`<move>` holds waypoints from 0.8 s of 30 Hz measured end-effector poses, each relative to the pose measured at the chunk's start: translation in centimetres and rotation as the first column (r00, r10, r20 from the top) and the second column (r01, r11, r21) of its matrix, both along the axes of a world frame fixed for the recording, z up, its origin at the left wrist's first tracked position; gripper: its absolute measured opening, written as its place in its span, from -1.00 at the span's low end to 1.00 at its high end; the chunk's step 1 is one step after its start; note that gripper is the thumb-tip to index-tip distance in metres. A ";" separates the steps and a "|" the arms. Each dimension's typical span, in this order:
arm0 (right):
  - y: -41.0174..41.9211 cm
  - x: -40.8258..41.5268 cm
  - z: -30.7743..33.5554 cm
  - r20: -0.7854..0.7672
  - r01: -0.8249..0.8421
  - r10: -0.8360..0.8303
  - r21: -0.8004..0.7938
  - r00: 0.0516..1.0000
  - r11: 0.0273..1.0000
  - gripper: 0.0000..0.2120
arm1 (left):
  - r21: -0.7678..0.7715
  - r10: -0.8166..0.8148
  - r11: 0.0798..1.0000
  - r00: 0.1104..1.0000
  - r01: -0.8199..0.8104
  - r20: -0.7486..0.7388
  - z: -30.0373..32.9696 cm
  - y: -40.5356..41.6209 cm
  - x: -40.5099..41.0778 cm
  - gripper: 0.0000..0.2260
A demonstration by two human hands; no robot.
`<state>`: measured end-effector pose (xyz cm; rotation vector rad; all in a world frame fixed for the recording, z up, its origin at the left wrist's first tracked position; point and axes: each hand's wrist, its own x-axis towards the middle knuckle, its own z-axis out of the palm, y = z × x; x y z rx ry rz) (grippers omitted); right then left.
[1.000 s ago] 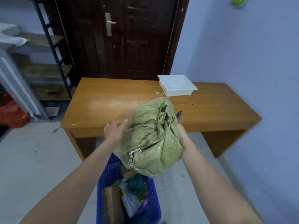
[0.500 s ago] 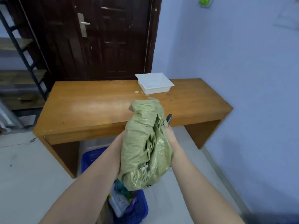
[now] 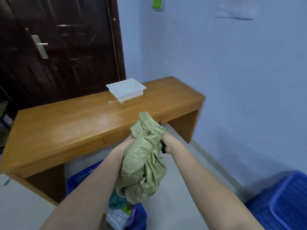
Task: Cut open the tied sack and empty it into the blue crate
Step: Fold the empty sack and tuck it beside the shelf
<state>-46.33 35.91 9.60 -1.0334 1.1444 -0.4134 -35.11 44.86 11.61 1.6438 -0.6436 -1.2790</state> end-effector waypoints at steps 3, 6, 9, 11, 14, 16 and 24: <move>-0.3 -2.3 0.3 0.052 0.083 -0.083 0.008 0.995 0.997 -0.68 | -0.045 0.095 0.994 0.995 -0.095 0.011 -1.6 -2.2 0.8 -0.45; 0.4 -3.4 1.5 0.170 0.182 -0.188 0.050 0.967 0.982 -0.71 | -0.057 0.244 0.968 0.969 -0.246 -0.034 -0.8 -3.3 -0.1 -0.56; 0.4 -3.7 1.7 0.203 0.285 -0.296 0.082 0.933 0.955 -0.76 | -0.080 0.316 0.942 0.942 -0.325 -0.111 -0.8 -4.4 -0.2 -0.55; 0.3 -4.1 1.9 0.201 0.338 -0.346 0.075 0.916 0.938 -0.83 | -0.099 0.321 0.937 0.937 -0.335 -0.135 -0.7 -5.2 -0.2 -0.58; 0.4 -4.6 1.7 0.183 0.389 -0.385 0.016 0.905 0.921 -0.93 | -0.096 0.316 0.939 0.938 -0.330 -0.140 -0.4 -6.1 -0.7 -0.75; 0.8 -4.7 1.6 0.154 0.395 -0.381 -0.071 0.912 0.916 -0.83 | -0.116 0.306 0.941 0.945 -0.319 -0.114 -0.3 -6.9 -1.1 -0.91; 5.8 -6.3 0.1 0.050 0.392 -0.407 -0.400 0.912 0.828 -0.27 | -0.032 0.173 0.983 0.963 -0.183 -0.207 -1.6 -9.8 -5.2 -0.73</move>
